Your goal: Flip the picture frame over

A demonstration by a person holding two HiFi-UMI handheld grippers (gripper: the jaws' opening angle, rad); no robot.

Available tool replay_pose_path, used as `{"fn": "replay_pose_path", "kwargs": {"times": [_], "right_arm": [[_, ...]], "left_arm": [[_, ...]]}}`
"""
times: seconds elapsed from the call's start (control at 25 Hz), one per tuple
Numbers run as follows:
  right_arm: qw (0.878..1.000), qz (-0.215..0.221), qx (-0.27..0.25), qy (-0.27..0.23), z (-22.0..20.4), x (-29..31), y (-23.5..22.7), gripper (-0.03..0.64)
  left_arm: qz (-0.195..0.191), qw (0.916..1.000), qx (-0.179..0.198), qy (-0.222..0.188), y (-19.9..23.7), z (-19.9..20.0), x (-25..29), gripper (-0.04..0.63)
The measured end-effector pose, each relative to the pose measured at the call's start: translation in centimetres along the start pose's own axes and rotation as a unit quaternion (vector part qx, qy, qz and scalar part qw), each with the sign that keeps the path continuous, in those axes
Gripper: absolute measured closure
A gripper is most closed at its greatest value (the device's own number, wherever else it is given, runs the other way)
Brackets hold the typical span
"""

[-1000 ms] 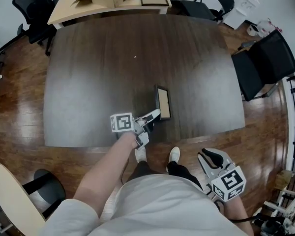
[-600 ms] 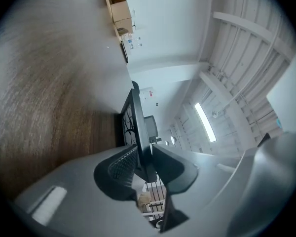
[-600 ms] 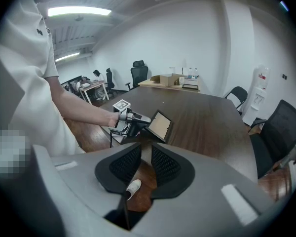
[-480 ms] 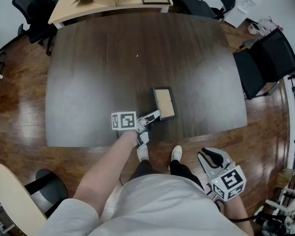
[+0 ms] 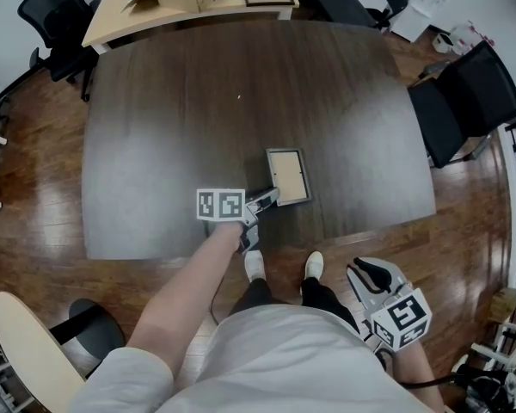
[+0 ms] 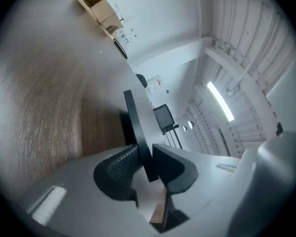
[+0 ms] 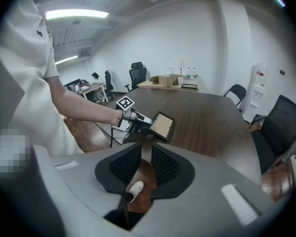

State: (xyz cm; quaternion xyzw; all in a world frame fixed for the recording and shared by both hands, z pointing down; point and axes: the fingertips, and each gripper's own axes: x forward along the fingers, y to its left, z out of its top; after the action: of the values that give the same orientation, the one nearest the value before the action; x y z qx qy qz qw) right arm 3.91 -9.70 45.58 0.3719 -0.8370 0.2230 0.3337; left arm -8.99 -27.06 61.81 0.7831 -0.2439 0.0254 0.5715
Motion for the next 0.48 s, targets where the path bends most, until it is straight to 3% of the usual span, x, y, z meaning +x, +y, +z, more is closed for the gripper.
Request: {"fn": "replay_pose_path", "kwargs": {"times": [0.28, 0.48], "right_arm": [[1.0, -0.006, 0.012, 0.003, -0.7, -0.3, 0.6, 0.549], [1.0, -0.011, 0.023, 0.013, -2.4, -1.4, 1.2, 0.549]], "left_arm": [[0.058, 0.9975, 0.037, 0.014, 1.2, 0.5, -0.2, 0.495], [0.142, 0.9854, 0.088, 0.034, 2.0, 0.5, -0.7, 0.498]]}}
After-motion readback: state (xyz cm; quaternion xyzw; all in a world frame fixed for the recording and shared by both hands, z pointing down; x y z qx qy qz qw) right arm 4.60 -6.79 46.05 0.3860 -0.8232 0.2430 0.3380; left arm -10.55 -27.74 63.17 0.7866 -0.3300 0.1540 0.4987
